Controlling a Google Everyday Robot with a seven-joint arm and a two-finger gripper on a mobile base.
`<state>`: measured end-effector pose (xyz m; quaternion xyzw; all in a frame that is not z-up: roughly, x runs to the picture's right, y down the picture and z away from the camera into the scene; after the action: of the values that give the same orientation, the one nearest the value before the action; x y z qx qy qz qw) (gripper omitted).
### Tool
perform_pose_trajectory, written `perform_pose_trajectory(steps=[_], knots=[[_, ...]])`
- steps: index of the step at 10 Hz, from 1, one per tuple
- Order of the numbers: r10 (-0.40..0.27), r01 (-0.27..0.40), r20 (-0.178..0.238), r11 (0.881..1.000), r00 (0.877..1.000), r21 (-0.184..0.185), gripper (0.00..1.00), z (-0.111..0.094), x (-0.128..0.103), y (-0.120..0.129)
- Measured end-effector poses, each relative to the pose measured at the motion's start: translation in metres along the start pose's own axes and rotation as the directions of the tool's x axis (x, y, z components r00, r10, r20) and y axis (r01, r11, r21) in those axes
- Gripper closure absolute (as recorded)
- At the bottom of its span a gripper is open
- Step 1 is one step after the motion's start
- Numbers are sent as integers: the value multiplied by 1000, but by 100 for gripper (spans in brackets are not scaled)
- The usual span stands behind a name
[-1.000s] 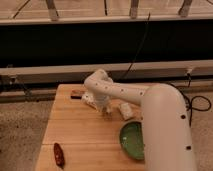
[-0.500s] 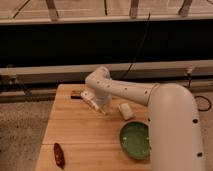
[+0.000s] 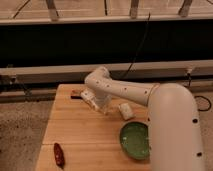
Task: Place the bottle in the ceramic bowl
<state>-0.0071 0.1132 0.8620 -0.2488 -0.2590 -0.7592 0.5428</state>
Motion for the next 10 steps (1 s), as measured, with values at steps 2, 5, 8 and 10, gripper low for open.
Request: perform_pose_trajectory(steps=[2,5,8,10], knots=[[-62,63,-40,997,997,39,56,-12,14,1],[-118,124,-77,989,990,79,28,-21,24,-4],[-144,157,-108,980,984,122,20,-19,33,-7],[-156,173,-121,975,980,140,20,-16,38,-8]])
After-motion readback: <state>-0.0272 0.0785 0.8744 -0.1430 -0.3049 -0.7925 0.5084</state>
